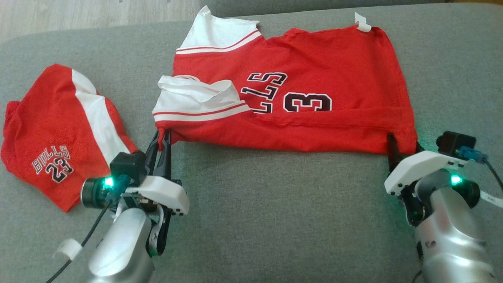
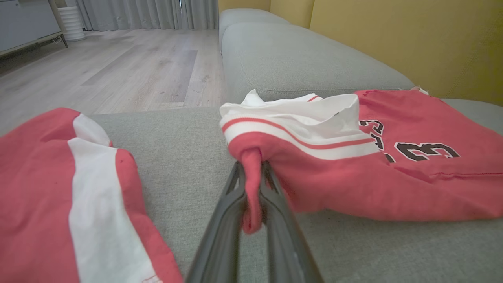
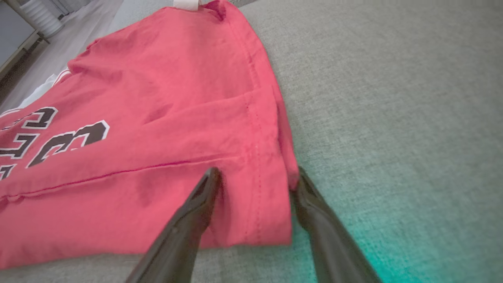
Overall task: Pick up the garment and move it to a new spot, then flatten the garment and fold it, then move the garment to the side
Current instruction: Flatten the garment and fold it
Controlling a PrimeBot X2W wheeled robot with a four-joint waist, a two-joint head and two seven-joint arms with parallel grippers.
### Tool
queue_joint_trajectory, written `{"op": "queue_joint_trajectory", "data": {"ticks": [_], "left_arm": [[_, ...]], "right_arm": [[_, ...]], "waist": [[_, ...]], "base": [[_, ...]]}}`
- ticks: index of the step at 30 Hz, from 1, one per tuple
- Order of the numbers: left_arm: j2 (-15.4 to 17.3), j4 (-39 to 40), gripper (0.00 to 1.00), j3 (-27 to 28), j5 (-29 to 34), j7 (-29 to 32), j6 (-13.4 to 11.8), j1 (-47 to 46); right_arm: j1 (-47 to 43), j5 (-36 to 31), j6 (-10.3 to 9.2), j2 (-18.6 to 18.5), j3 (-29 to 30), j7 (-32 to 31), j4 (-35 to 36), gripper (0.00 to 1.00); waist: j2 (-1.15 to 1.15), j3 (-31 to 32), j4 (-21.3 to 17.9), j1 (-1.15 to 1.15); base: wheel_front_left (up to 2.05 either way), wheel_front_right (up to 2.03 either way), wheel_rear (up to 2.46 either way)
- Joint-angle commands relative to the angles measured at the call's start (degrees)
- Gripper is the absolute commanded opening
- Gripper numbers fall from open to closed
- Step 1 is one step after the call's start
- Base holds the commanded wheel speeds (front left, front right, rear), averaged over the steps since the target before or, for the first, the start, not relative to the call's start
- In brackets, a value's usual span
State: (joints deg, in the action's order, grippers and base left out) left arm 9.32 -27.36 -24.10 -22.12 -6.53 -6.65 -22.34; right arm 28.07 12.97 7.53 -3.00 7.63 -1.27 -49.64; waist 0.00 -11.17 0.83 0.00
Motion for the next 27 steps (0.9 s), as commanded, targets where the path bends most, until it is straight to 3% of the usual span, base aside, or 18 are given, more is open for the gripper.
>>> {"op": "queue_joint_trajectory", "data": {"ticks": [1,8,15,22,27], "left_arm": [[1.8,2.0,0.0,1.8,-0.1,0.1,-0.6,-1.1],[2.1,0.9,0.0,1.6,-0.5,0.5,-1.1,0.5],[2.0,-0.1,0.0,0.6,-1.0,0.8,-1.2,3.9],[2.4,4.1,0.0,-0.7,-1.8,1.3,-2.3,12.1],[3.1,10.3,0.0,-0.5,-2.7,1.5,-4.5,19.3]], "right_arm": [[1.7,-1.0,-0.04,0.1,-2.1,1.0,-0.2,0.0],[3.1,-7.9,-0.04,0.1,0.5,4.2,-0.6,0.0],[0.3,-12.2,-0.04,0.1,3.3,2.4,3.2,0.0],[-8.1,-12.3,-0.04,0.1,4.5,-5.3,14.2,0.0],[-16.0,-10.6,-0.04,0.1,3.9,-12.6,25.3,0.0]], "waist": [[0.0,0.0,0.0,0.0],[0.0,1.6,-0.4,0.0],[0.0,5.7,-0.7,0.0],[0.0,10.9,-1.1,0.0],[0.0,12.7,-1.5,0.0]], "base": [[0.0,0.0,0.0],[0.0,0.0,0.0],[0.0,0.0,0.0],[0.0,0.0,0.0],[0.0,0.0,0.0]]}}
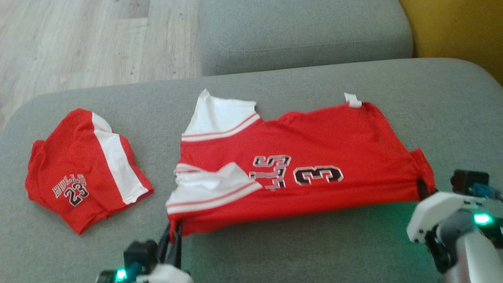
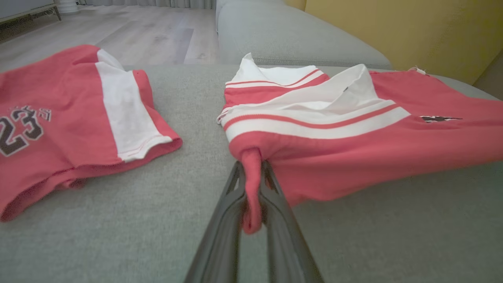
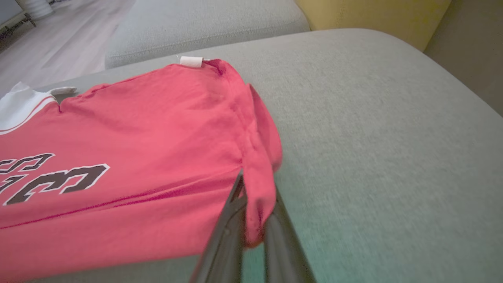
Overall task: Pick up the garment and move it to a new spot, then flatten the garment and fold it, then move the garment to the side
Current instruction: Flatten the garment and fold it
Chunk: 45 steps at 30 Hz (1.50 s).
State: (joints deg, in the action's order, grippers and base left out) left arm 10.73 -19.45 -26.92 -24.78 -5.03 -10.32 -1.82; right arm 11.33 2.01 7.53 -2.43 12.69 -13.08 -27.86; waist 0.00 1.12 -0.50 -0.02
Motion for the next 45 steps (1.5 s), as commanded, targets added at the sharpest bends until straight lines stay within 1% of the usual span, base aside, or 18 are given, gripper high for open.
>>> {"op": "queue_joint_trajectory", "data": {"ticks": [1,2,3,8,12,13,14,15,16,17,19,22,25,31,35,43,44,45], "left_arm": [[1.7,2.4,0.0,2.3,0.0,0.0,-0.8,-1.2],[1.9,5.2,0.0,1.5,0.2,0.8,-1.4,1.0],[1.9,5.2,0.0,1.5,0.2,0.8,-1.4,1.0],[2.6,9.4,0.0,0.0,0.9,2.7,-2.4,4.0],[2.7,9.9,0.0,-0.5,0.9,4.0,-2.9,4.2],[2.7,9.8,0.0,-0.7,0.9,4.4,-2.9,4.2],[2.8,9.6,0.0,-0.9,0.8,4.9,-2.8,4.2],[2.9,9.5,0.0,-1.1,0.9,5.3,-2.8,4.1],[2.9,9.4,0.44,-1.2,1.0,5.4,-2.9,4.1],[3.0,9.4,1.0,-1.2,1.1,5.4,-3.1,4.0],[2.9,9.6,1.0,-0.8,1.1,4.8,-3.6,3.9],[3.1,9.5,1.0,0.2,1.2,3.4,-4.4,3.5],[3.5,10.4,1.0,2.5,1.0,0.3,-5.3,1.9],[5.3,12.8,1.0,4.3,1.4,-2.2,-3.9,-3.2],[7.5,13.9,1.0,4.2,2.0,-0.5,-0.7,-10.5],[12.4,7.1,1.0,3.2,1.2,7.7,10.2,-30.9],[12.4,7.1,1.0,3.2,1.2,7.7,10.2,-30.9],[13.0,5.5,1.0,3.0,0.9,8.9,11.7,-33.3]], "right_arm": [[0.8,0.3,-0.04,-0.4,-1.1,-0.7,3.5,0.0],[-2.2,0.8,-0.04,-0.5,-1.1,-3.7,8.5,0.0],[-2.2,0.8,-0.04,-0.5,-1.1,-3.7,8.5,0.0],[-7.8,2.0,-0.04,-0.5,-0.7,-9.2,17.2,0.0],[-9.8,3.1,-0.04,-0.5,-0.2,-10.8,20.0,0.0],[-10.0,3.0,-0.04,-0.5,0.0,-10.6,20.3,0.36],[-10.1,2.9,-0.04,-0.5,0.4,-10.2,20.5,1.0],[-10.2,3.2,-0.04,-0.5,0.7,-10.0,20.5,1.0],[-10.2,3.4,-0.04,-0.5,0.8,-9.7,20.5,1.0],[-10.1,3.8,-0.04,-0.5,1.0,-9.1,20.5,1.0],[-9.5,4.6,-0.04,-0.5,1.5,-7.2,20.6,1.0],[-8.4,2.5,-0.04,-0.5,2.5,-2.6,20.4,1.0],[-6.2,5.4,-0.04,-0.5,1.7,3.3,20.0,1.0],[-3.0,6.6,-0.04,-0.4,-0.8,9.0,20.4,1.0],[0.3,6.3,-0.04,-0.4,-2.6,9.7,20.7,1.0],[9.2,4.9,-0.04,-0.4,-5.7,9.6,20.3,1.0],[9.2,4.9,-0.04,-0.4,-5.7,9.6,20.3,1.0],[10.3,4.8,-0.04,-0.4,-6.0,9.6,20.2,1.0]], "waist": [[0.0,0.4,-0.1,0.02],[0.0,0.6,-0.1,0.02],[0.0,0.6,-0.1,0.02],[0.0,1.0,0.0,0.02],[0.0,0.9,0.0,0.02],[0.0,0.9,-0.1,0.02],[0.0,0.8,-0.1,0.02],[0.0,0.8,-0.1,0.02],[0.0,0.8,-0.1,0.02],[0.0,0.7,-0.2,0.02],[0.0,0.6,-0.3,0.02],[0.0,0.4,-0.5,0.02],[0.0,0.0,-1.0,0.02],[0.0,-1.9,-1.6,0.02],[0.0,-4.9,-2.2,0.02],[0.0,-12.1,-4.6,0.02],[0.0,-12.1,-4.6,0.02],[0.0,-13.0,-5.1,0.02]], "base": [[0.0,0.0,0.0],[0.0,0.0,0.0],[0.0,0.0,0.0],[0.0,0.0,0.0],[0.0,0.0,0.0],[0.0,0.0,0.0],[0.0,0.0,0.0],[0.0,0.0,0.0],[0.0,0.0,0.0],[0.0,0.0,0.0],[0.0,0.0,0.0],[0.0,0.0,0.0],[0.0,0.0,0.0],[0.0,0.0,0.0],[0.0,0.0,0.0],[0.0,0.0,0.0],[0.0,0.0,0.0],[0.0,0.0,0.0]]}}
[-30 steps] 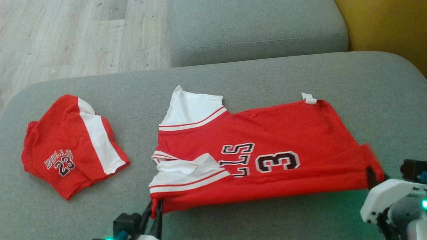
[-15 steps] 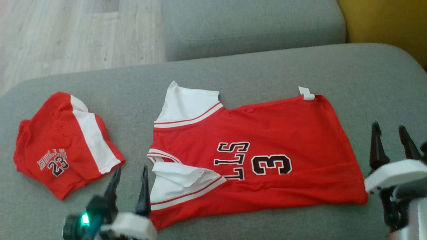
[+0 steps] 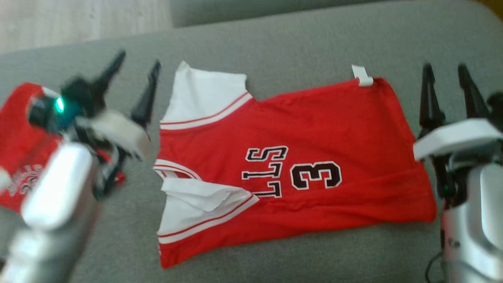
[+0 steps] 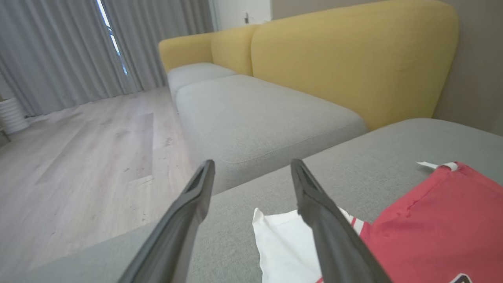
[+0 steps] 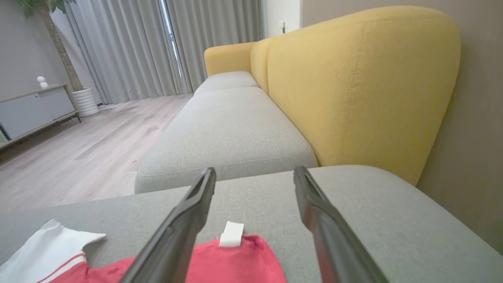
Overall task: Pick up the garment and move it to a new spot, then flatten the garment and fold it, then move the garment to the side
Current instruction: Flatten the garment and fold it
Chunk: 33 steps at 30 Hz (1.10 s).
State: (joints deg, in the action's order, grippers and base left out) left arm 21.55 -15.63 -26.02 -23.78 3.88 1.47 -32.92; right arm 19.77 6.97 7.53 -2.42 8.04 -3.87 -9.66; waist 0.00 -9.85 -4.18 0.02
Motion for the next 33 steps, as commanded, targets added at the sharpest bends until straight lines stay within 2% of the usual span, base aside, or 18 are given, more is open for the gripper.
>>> {"op": "queue_joint_trajectory", "data": {"ticks": [1,4,8,13,20,33], "left_arm": [[2.7,-0.1,1.0,1.9,-0.3,1.2,1.3,-4.6],[4.1,-5.6,1.0,0.9,-1.6,4.7,4.3,-11.2],[6.3,-12.2,1.0,-1.7,-4.4,9.9,5.8,-18.8],[9.7,-16.5,1.0,-8.0,-10.8,16.3,6.0,-24.7],[14.3,-18.1,1.0,-16.2,-20.0,19.2,6.0,-29.2],[16.4,-22.7,1.0,-24.7,-27.9,22.2,6.0,-33.4]], "right_arm": [[3.0,-0.4,-0.04,-0.5,-1.8,0.4,1.8,1.0],[6.2,-0.6,-0.04,-0.5,-3.0,0.6,1.1,1.0],[9.5,-0.5,-0.04,-0.5,-4.5,1.0,0.4,1.0],[12.1,-0.2,-0.04,-0.5,-5.9,1.6,-0.3,1.0],[13.8,0.8,-0.04,-0.5,-7.1,2.7,-1.1,1.0],[14.9,1.6,-0.04,-0.5,-8.0,4.0,-2.0,1.0]], "waist": [[0.0,-2.9,-1.9,-0.02],[0.0,-5.3,-3.3,-0.02],[0.0,-8.3,-5.0,-0.02],[0.0,-11.3,-6.8,-0.02],[0.0,-14.4,-9.0,-0.02],[0.0,-17.1,-11.6,-0.02]], "base": [[0.0,0.0,0.0],[0.0,0.0,0.0],[0.0,0.0,0.0],[0.0,0.0,0.0],[0.0,0.0,0.0],[0.0,0.0,0.0]]}}
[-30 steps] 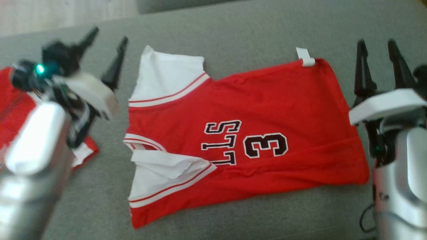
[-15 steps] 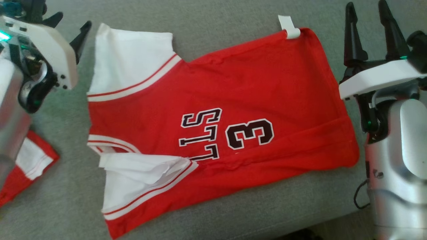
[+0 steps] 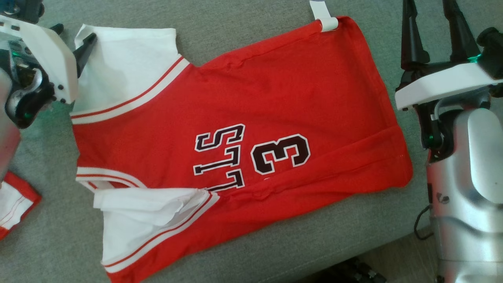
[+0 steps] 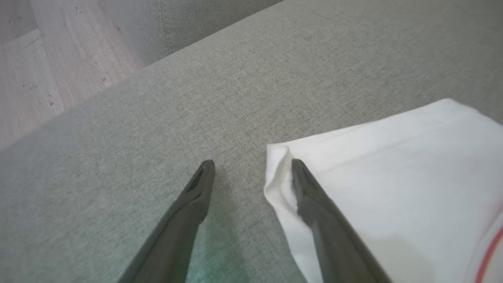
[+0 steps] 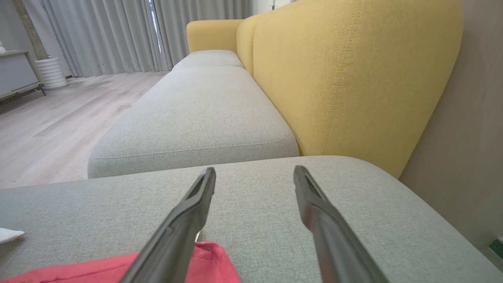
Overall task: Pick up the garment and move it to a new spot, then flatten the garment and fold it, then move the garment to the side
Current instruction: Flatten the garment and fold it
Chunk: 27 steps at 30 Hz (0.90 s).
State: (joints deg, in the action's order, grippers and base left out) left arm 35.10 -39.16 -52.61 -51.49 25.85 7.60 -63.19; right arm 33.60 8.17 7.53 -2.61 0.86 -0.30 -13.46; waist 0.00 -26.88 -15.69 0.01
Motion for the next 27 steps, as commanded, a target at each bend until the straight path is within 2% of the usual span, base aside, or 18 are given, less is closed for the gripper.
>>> {"op": "queue_joint_trajectory", "data": {"ticks": [1,6,7,8,9,13,18,22,27], "left_arm": [[2.9,0.5,1.0,1.4,-0.6,0.5,-0.1,-3.2],[2.9,0.9,1.0,-1.2,-4.0,2.4,-0.1,-3.2],[3.0,1.3,0.93,-1.8,-4.9,2.7,-0.1,-3.1],[3.0,1.8,0.37,-2.4,-5.7,3.0,-0.1,-2.9],[3.0,2.3,0.0,-2.9,-6.5,3.2,-0.1,-2.8],[2.9,3.1,0.0,-3.6,-7.6,1.1,-0.1,-3.1],[0.8,3.0,0.0,-3.1,-7.2,-7.8,-0.1,-3.5],[-1.8,3.5,0.0,-3.3,-6.1,-13.8,-0.1,-2.6],[-2.8,7.5,0.0,-4.2,-5.1,-17.7,-0.2,-0.5]], "right_arm": [[1.1,0.4,-0.04,-0.3,-0.8,0.5,1.8,1.0],[1.0,0.3,-0.04,-0.3,-0.4,0.6,1.7,1.0],[1.0,0.2,-0.04,-0.3,-0.3,0.6,1.6,1.0],[1.0,0.0,-0.04,-0.3,-0.2,0.6,1.4,1.0],[1.1,-0.2,-0.04,-0.3,0.1,0.6,1.3,1.0],[1.2,-1.0,-0.04,-0.3,0.7,0.1,0.8,1.0],[1.5,-3.3,-0.04,-0.6,0.9,-2.2,-0.4,1.0],[1.9,-4.1,-0.04,-3.4,0.2,-5.5,-2.3,1.0],[2.8,-3.2,-0.04,-8.0,-2.2,-10.3,-7.1,1.0]], "waist": [[0.0,-0.2,-0.2,-0.01],[0.0,-0.4,-0.3,-0.01],[0.0,-0.4,-0.2,-0.01],[0.0,-0.3,-0.1,-0.01],[0.0,-0.2,0.1,-0.01],[0.0,0.6,1.1,-0.01],[0.0,3.2,3.8,-0.01],[0.0,6.3,7.4,-0.01],[0.0,9.2,11.2,-0.01]], "base": [[0.0,0.0,0.0],[0.0,0.0,0.0],[0.0,0.0,0.0],[0.0,0.0,0.0],[0.0,0.0,0.0],[0.0,0.0,0.0],[0.0,0.0,0.0],[0.0,0.0,0.0],[0.0,0.0,0.0]]}}
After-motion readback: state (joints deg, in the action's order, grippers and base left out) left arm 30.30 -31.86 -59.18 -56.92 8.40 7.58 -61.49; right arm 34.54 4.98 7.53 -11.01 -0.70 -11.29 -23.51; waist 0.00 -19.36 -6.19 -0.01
